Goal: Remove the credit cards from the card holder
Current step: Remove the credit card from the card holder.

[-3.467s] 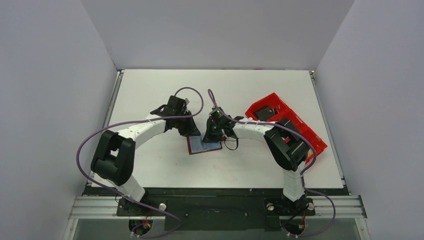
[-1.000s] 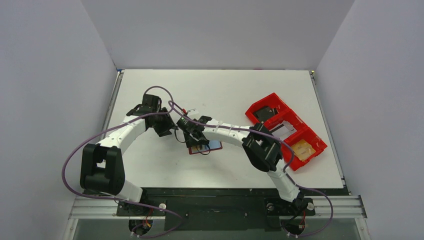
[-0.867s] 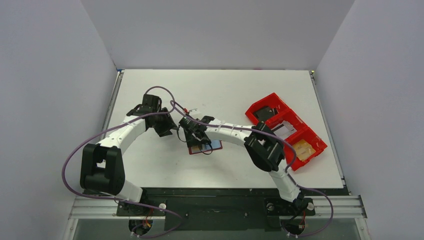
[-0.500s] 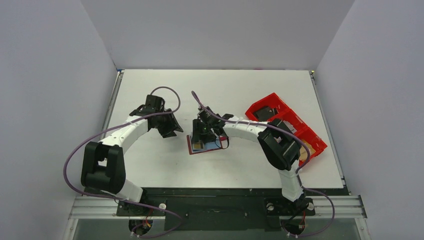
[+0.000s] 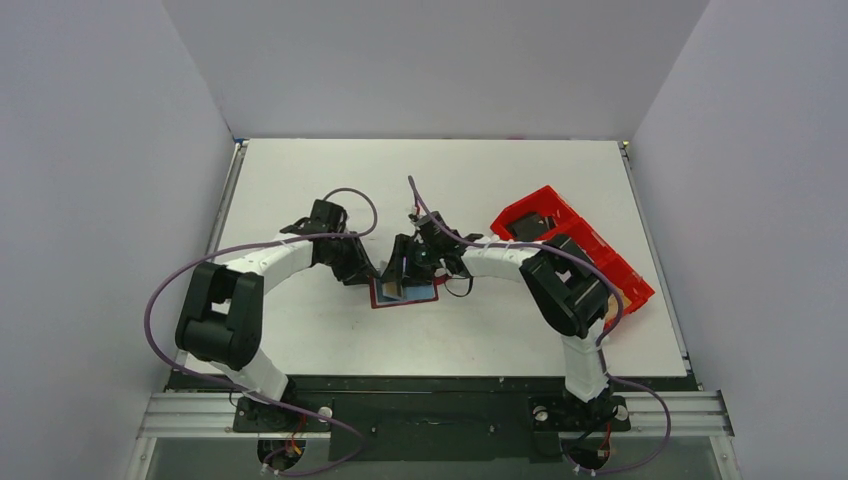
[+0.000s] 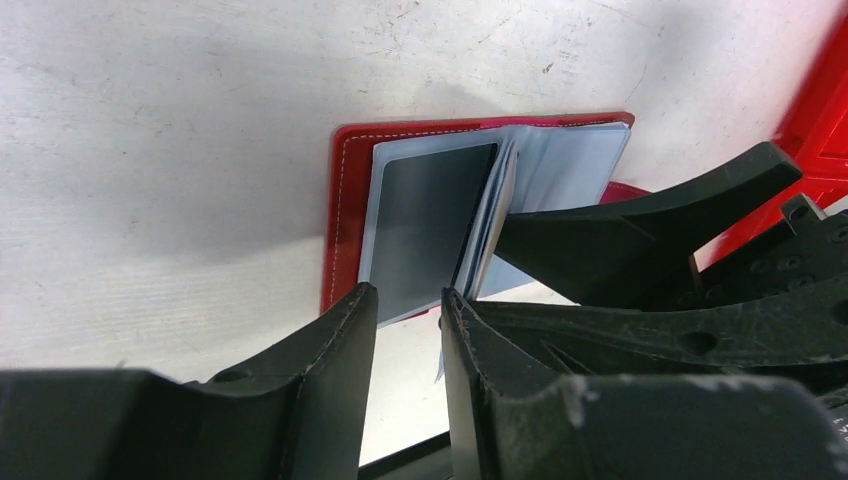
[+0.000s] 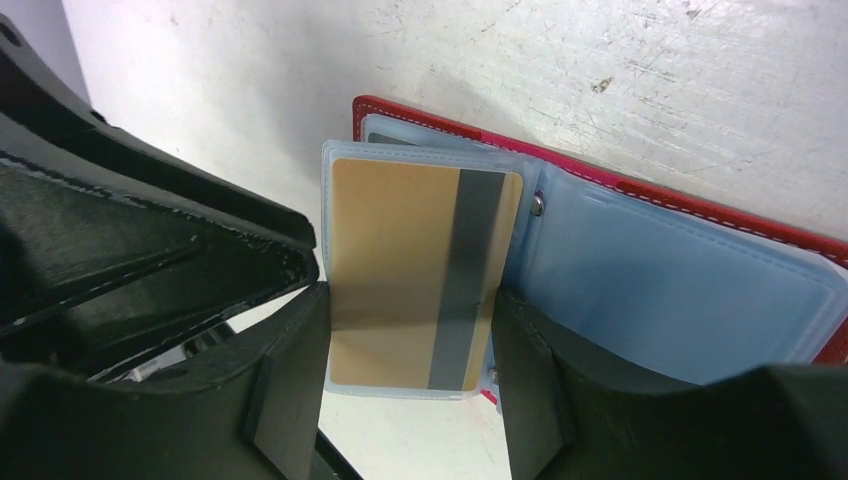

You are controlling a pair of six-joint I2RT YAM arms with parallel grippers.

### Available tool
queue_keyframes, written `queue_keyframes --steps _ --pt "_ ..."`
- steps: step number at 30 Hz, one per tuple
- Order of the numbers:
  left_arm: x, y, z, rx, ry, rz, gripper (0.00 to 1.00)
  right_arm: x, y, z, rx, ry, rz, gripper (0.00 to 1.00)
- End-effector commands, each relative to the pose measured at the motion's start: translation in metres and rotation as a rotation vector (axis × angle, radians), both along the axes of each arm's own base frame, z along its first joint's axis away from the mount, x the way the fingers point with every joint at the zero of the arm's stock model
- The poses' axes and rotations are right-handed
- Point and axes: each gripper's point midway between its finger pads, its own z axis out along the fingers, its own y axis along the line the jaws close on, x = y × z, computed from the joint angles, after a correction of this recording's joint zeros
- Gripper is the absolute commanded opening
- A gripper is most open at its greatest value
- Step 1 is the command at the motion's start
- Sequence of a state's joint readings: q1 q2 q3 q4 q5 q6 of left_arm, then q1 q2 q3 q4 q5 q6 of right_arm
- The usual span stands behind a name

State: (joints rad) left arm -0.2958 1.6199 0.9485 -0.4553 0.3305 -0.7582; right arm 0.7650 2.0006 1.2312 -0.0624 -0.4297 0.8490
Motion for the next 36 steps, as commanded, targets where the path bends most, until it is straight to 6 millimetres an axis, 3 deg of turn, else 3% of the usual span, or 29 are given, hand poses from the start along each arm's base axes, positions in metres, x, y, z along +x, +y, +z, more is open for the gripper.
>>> queue_keyframes --steps 1,11,16,20,26,36 --pt "0.008 -0.01 0.0 -0.036 -0.026 0.011 0.26 0.001 0.007 0.018 0.103 -0.006 -0.008 0.0" --pt "0.008 -0.011 -0.012 -0.023 -0.012 0.025 0.14 0.002 0.006 0.019 0.119 -0.003 -0.017 0.02" --pt "0.005 -0.021 -0.016 -0.04 -0.001 0.007 0.1 0.003 0.007 0.031 0.136 -0.023 -0.022 0.31" --pt "0.005 -0.027 -0.015 -0.059 -0.001 0.004 0.09 0.006 0.008 0.047 0.153 -0.047 -0.025 0.47" --pt "0.006 -0.032 -0.011 -0.087 -0.006 0.003 0.09 0.007 0.007 0.064 0.165 -0.073 -0.03 0.58" --pt "0.005 -0.036 -0.009 -0.109 -0.004 0.001 0.09 0.005 -0.004 0.057 0.076 -0.088 -0.038 0.61"
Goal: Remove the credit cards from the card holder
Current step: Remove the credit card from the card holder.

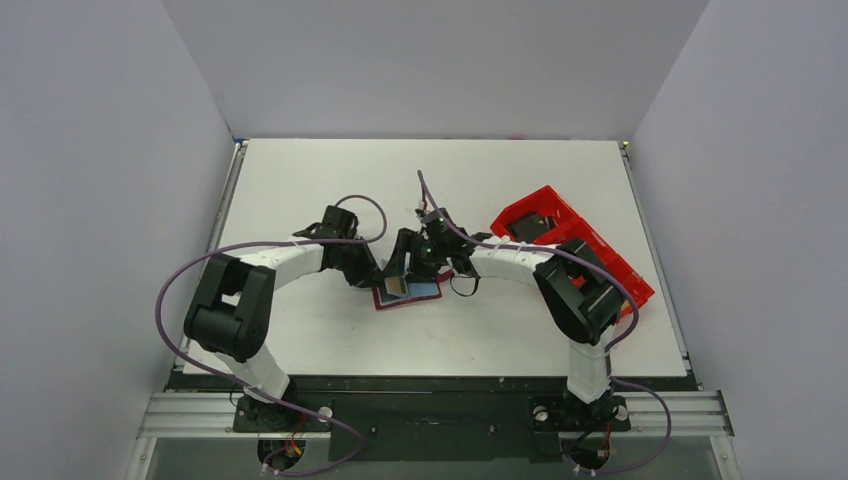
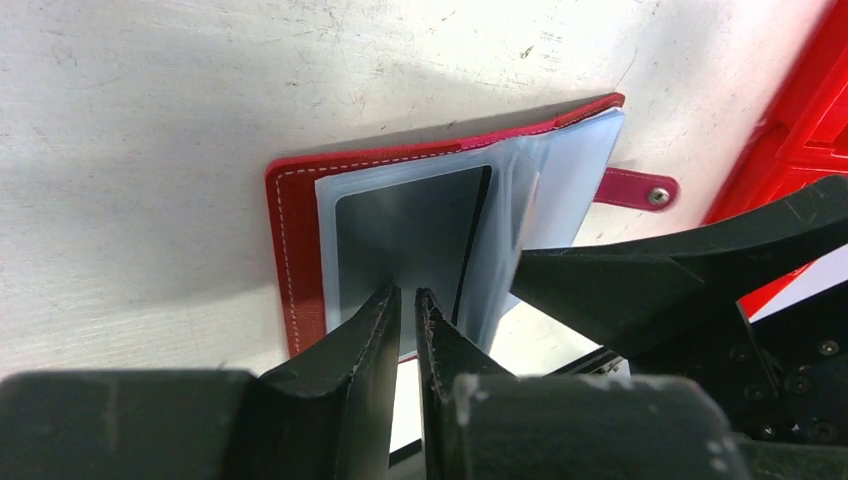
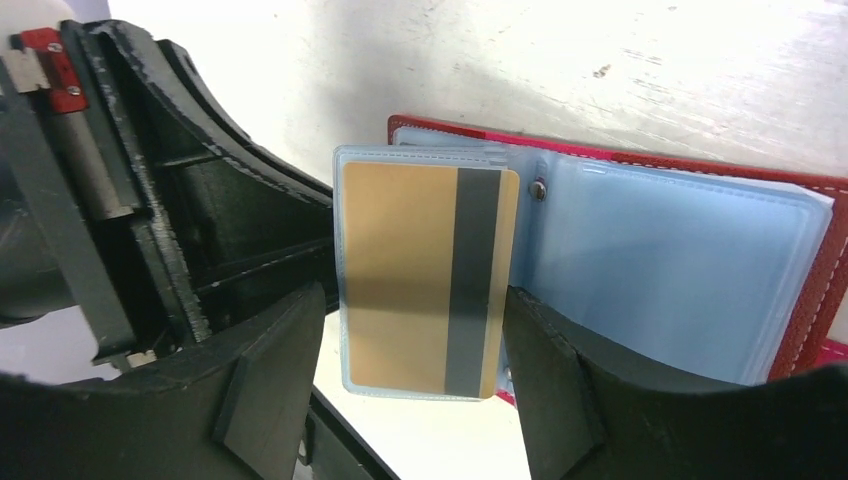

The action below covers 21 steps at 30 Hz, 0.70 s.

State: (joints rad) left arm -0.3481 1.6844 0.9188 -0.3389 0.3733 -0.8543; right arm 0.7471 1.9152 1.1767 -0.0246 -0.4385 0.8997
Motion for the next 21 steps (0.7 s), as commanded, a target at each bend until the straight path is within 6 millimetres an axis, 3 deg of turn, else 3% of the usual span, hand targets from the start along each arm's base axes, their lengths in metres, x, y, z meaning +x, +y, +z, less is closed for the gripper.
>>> queue_keyframes --steps 1,8,13,21 --pt "0.007 -0.008 0.006 -0.038 -0.039 -0.007 0.09 0.003 0.0 0.029 -0.005 -0.078 0.007 0.62" --pt "0.006 -0.013 0.006 -0.048 -0.041 -0.023 0.09 0.0 -0.009 0.021 -0.113 -0.096 0.004 0.63" --pt "0.004 -0.018 0.005 -0.064 -0.033 -0.037 0.09 -0.001 -0.008 0.021 -0.11 -0.097 0.005 0.64" --pt "0.002 -0.009 0.003 -0.019 -0.032 -0.022 0.09 -0.004 -0.003 0.025 -0.032 -0.092 0.001 0.63"
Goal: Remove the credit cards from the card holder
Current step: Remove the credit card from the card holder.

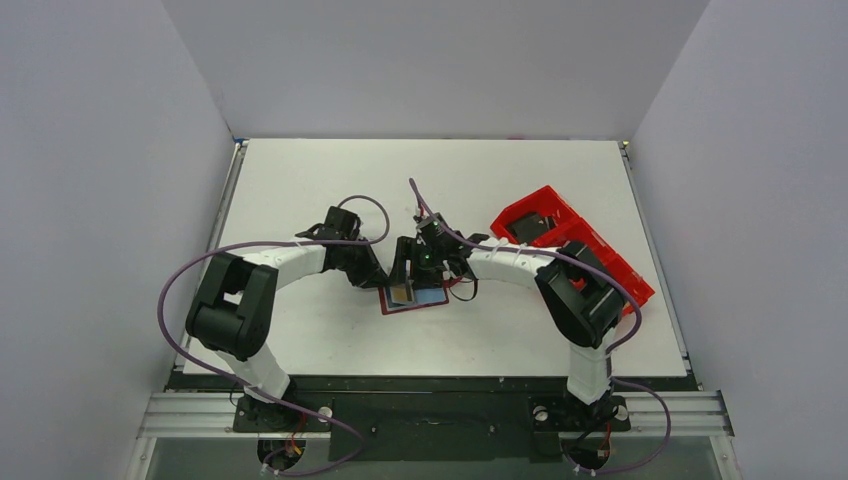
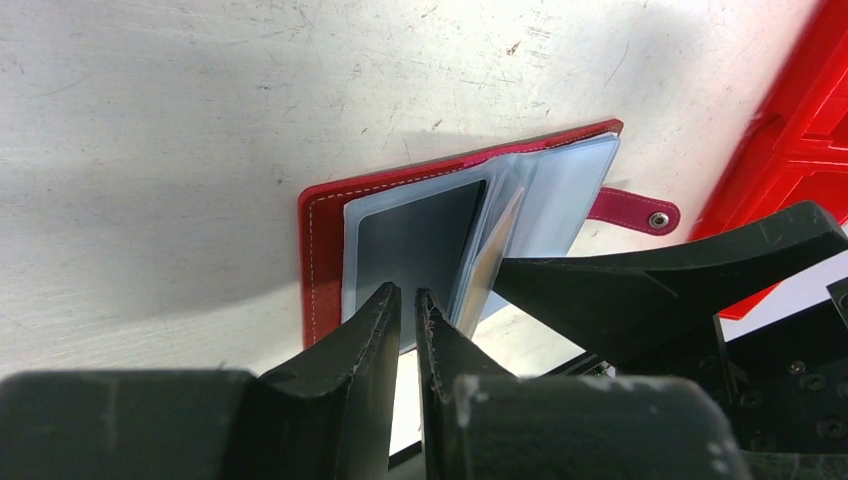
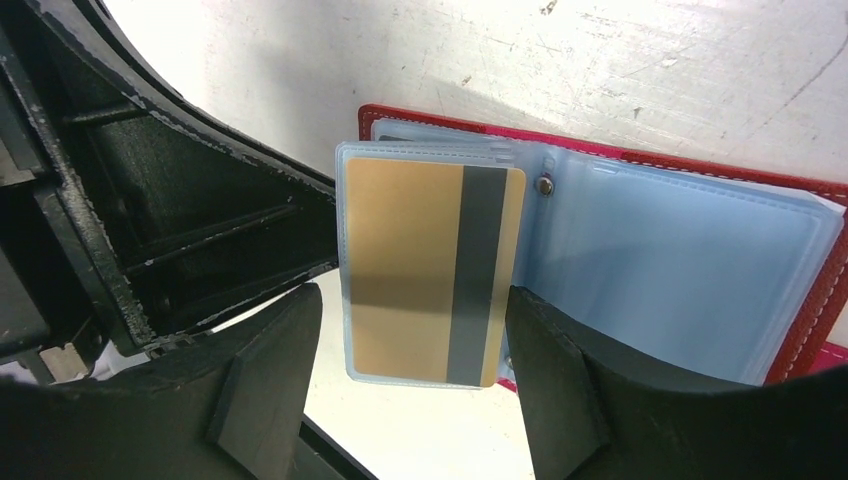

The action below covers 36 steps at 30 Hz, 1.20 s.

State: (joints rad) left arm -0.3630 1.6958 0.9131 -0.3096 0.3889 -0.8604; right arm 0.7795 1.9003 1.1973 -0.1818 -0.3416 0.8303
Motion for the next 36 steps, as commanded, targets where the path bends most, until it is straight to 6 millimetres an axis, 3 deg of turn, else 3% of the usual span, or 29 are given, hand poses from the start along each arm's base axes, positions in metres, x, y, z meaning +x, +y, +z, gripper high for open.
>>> queue_keyframes --steps 1,11,24,32,36 --pt "0.003 0.001 0.004 0.011 -0.028 -0.002 0.09 0.011 0.013 0.041 0.129 -0.084 -0.011 0.63" --pt "0.0 0.028 0.009 0.11 -0.064 0.023 0.24 0.01 0.016 0.037 0.219 -0.069 -0.017 0.68" --pt "-0.004 0.032 0.011 0.125 -0.068 0.013 0.25 0.012 0.014 0.028 0.295 -0.031 -0.052 0.67" --pt "-0.002 0.058 0.02 0.261 -0.119 0.038 0.25 0.015 0.004 0.023 0.293 -0.018 -0.101 0.63" --pt "-0.001 0.053 0.023 0.248 -0.136 0.019 0.25 0.017 0.002 0.018 0.283 -0.003 -0.118 0.6"
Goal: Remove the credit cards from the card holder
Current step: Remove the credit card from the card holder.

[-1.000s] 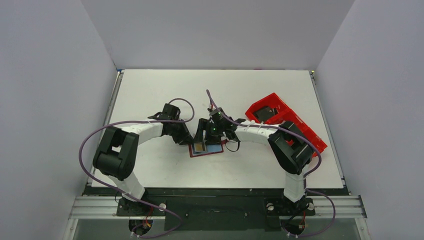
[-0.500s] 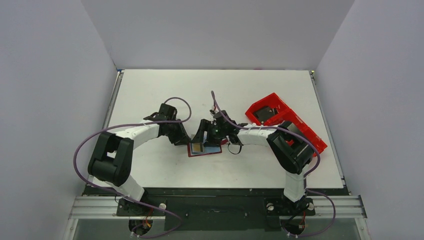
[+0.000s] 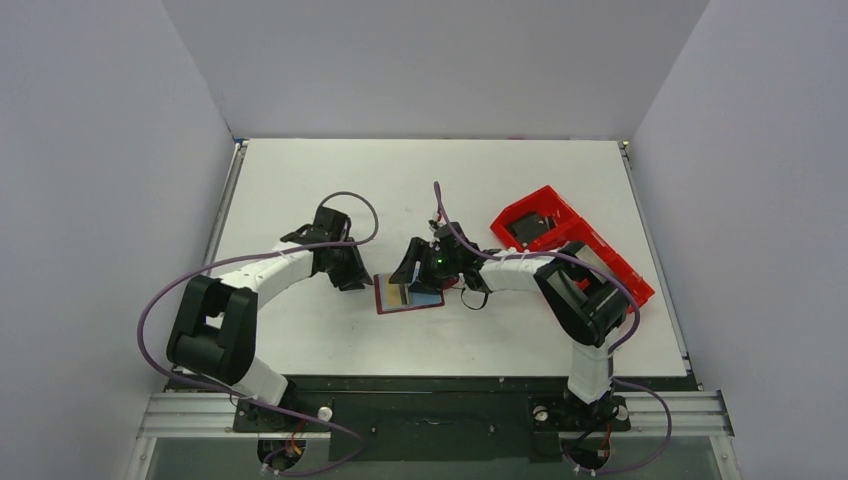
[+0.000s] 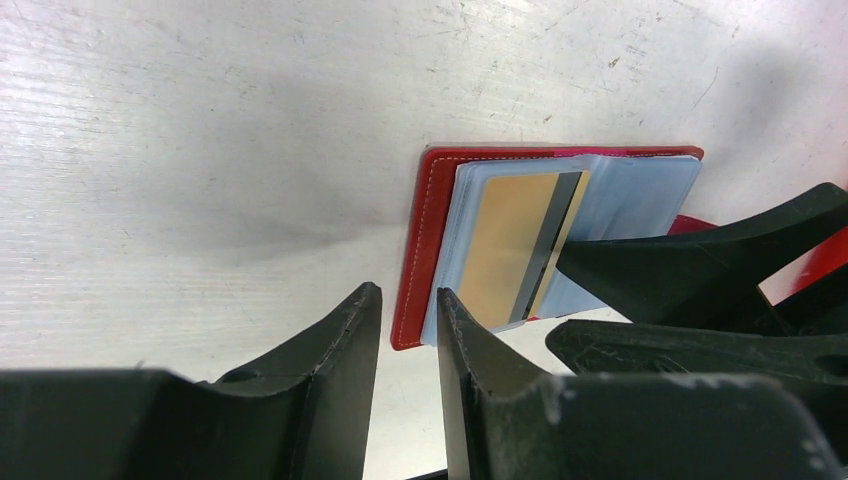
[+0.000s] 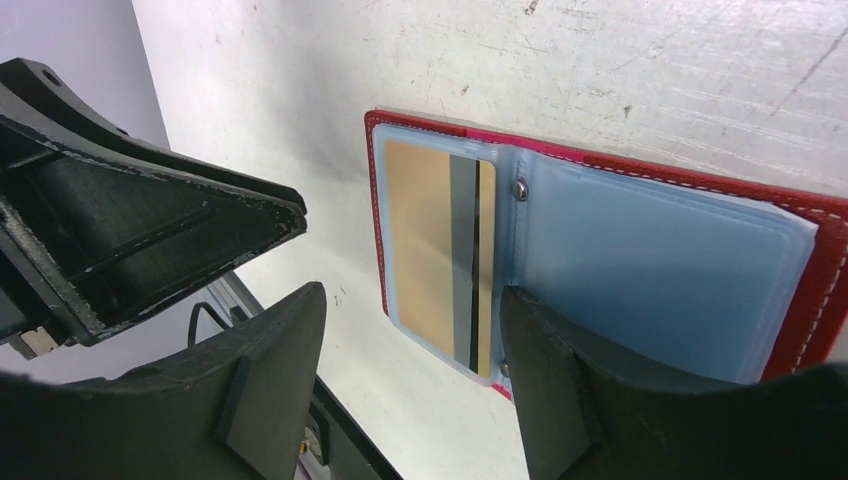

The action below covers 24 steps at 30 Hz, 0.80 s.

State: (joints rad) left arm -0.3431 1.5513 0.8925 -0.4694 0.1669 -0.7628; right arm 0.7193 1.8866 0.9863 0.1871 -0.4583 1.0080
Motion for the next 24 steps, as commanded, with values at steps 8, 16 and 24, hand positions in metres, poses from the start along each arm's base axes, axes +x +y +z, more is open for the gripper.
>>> queue_keyframes --steps 8,16,24 --pt "0.006 -0.021 0.004 -0.016 -0.047 -0.077 0.18 0.014 -0.004 0.014 0.035 -0.028 -0.067 0.48" --pt "0.012 -0.039 0.003 -0.065 -0.059 -0.109 0.14 0.012 -0.013 0.001 -0.014 -0.007 -0.078 0.36" --pt "0.019 -0.046 0.006 -0.071 -0.07 -0.119 0.1 0.01 -0.017 -0.01 -0.048 0.005 -0.077 0.32"
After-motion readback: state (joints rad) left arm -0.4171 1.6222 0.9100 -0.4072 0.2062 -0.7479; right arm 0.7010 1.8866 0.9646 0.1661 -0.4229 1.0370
